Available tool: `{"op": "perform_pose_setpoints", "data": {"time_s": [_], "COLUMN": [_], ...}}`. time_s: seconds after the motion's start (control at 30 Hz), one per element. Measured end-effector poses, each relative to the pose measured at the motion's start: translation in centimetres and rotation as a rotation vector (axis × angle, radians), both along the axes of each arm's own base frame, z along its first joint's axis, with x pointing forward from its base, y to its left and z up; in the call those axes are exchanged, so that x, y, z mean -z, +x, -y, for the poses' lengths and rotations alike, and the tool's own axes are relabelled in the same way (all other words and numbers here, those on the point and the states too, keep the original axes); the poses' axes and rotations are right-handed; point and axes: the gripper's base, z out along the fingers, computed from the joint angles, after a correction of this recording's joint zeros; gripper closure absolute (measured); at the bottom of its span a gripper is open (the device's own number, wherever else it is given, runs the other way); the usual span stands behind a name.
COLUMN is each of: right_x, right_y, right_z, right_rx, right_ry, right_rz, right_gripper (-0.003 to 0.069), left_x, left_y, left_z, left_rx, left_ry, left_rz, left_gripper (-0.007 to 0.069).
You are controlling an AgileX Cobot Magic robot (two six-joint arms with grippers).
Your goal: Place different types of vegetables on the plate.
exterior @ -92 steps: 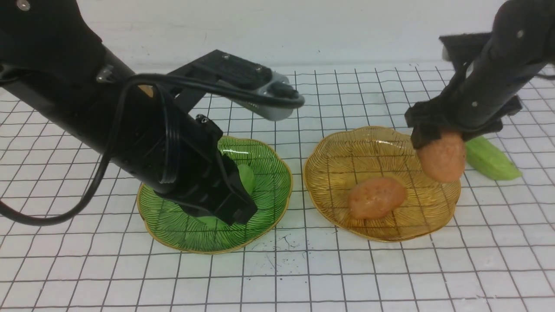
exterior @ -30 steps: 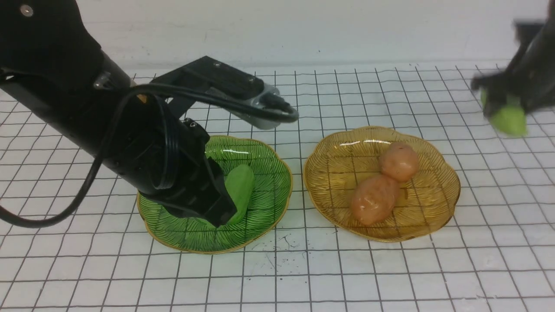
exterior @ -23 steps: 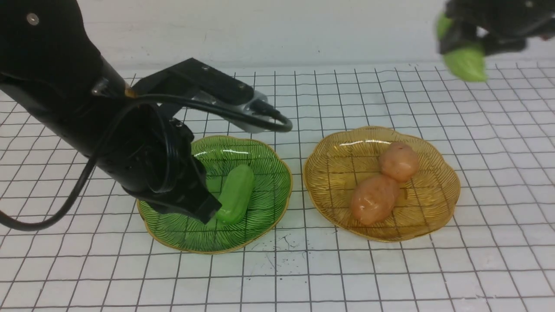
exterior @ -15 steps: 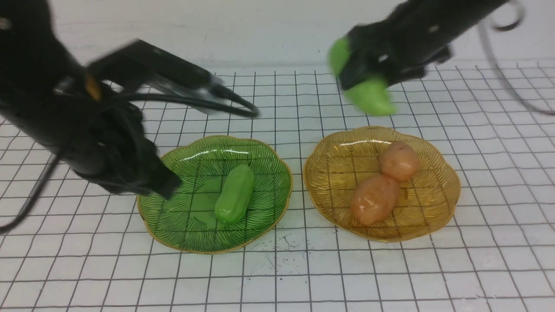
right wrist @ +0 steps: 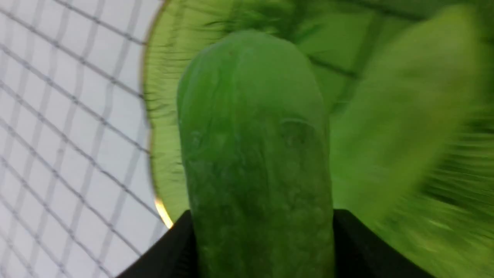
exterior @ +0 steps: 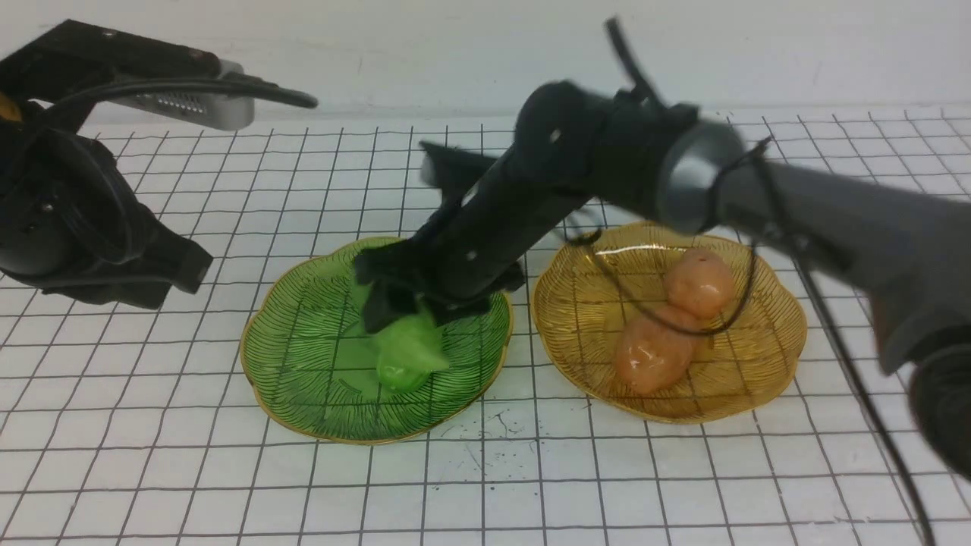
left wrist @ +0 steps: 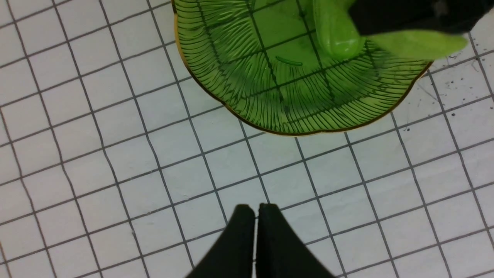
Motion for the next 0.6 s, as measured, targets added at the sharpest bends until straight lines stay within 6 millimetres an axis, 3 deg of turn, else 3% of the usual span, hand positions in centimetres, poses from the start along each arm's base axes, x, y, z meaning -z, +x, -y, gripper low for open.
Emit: {"op": "perform_pose_setpoints", "data": {"time_s": [0.13,0.4,0.6], "right_x": [0.92,1.01,1.04], "right_y": [-0.21,-0.18,0.07], "right_z": [-1.09,-1.14,-0.6], "right_rx": [-0.013,-0.02,-0.031], "right_ry": [0.038,0.037,-0.001], "right_rz": [-0.004,0.007,0.029], "right_gripper": [0.0246,0.0079,0.0075], "left_x": [0.0,0.02,-0.33], "left_y": [-0.01,-0.03,-0.41], "left_z": [-0.01,-0.01,-0.09], "left_rx": [-0.001,-0.001,0.006], "left_ry": [-0.001,-0.001,0.0], "left_rz": [-0.001,-0.004,0.009], "left_gripper": [0.0632,0.0632,0.0632]}}
